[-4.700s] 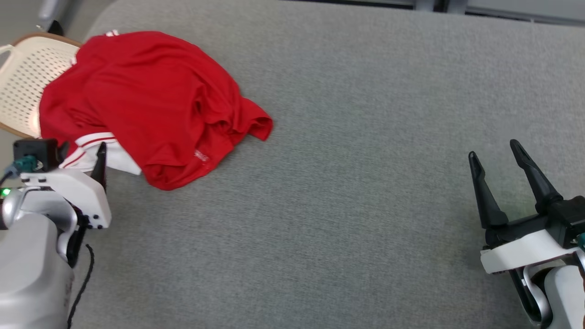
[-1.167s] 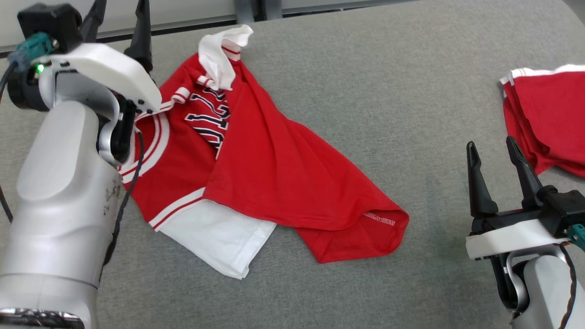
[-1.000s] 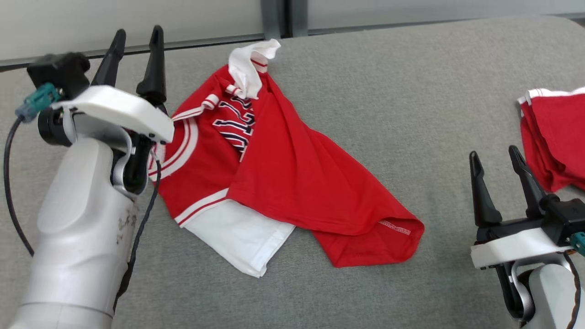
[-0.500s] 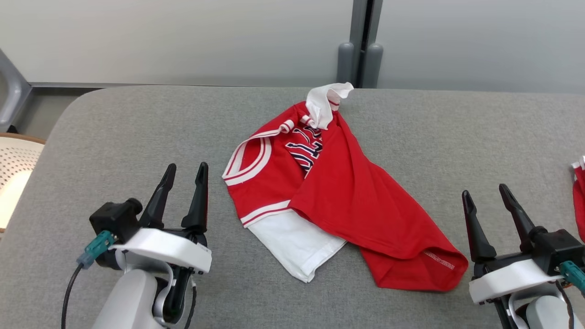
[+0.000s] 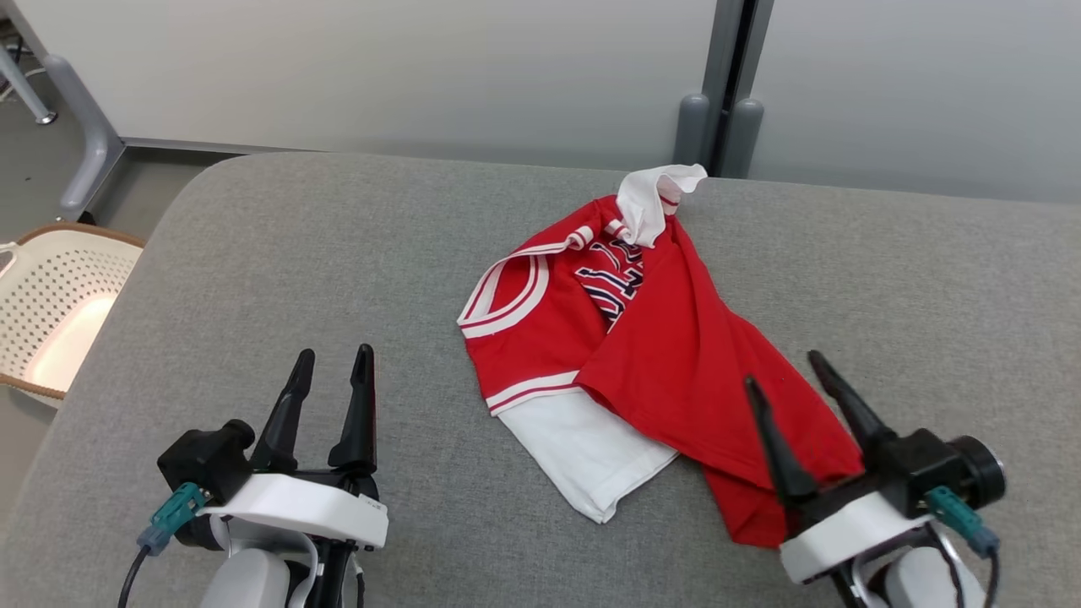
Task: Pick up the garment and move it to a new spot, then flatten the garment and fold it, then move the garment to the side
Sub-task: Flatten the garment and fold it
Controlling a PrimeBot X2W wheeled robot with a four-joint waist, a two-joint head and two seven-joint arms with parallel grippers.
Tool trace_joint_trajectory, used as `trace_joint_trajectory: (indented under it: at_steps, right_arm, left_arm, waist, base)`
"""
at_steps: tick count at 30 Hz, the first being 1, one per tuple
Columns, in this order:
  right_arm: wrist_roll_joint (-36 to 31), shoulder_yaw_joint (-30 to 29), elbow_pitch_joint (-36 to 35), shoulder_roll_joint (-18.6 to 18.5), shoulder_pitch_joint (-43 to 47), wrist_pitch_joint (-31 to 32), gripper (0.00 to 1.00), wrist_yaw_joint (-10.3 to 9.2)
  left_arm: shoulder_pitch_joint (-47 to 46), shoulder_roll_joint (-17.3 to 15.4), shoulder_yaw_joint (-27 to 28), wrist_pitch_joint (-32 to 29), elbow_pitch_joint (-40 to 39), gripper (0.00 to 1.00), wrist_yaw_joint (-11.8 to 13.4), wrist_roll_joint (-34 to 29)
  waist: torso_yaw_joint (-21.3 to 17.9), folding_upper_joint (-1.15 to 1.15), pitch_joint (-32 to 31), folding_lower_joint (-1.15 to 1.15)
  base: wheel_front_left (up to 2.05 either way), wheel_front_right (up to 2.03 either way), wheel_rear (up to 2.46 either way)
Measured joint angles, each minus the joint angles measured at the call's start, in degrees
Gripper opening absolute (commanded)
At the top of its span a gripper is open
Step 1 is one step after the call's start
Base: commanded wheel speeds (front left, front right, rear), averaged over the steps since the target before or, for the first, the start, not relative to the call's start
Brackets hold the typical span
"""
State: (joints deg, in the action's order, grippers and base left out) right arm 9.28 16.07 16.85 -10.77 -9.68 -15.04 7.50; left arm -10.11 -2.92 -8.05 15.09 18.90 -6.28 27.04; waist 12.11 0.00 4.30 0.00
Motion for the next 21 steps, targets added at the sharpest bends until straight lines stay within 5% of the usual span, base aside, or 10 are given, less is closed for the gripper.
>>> trace_joint_trajectory:
  at_steps: [10, 21]
  right_arm:
    - [-5.68, 12.24, 8.36, 1.10, -9.09, 3.79, 1.00, 0.00]
    - [-11.12, 9.23, 19.14, 1.47, -14.52, 5.37, 1.00, 0.00]
  left_arm:
    - [-3.13, 0.09, -3.92, 0.00, 3.04, 1.00, 0.27, 3.69]
    - [-4.27, 0.12, -7.08, 0.00, 3.42, 1.00, 1.16, 7.46]
  waist:
    - [4.43, 0.00, 3.25, 0.00]
    - [10.00, 0.00, 7.15, 0.00]
  base:
    - [0.00, 0.00, 0.00]
    - [0.00, 0.00, 0.00]
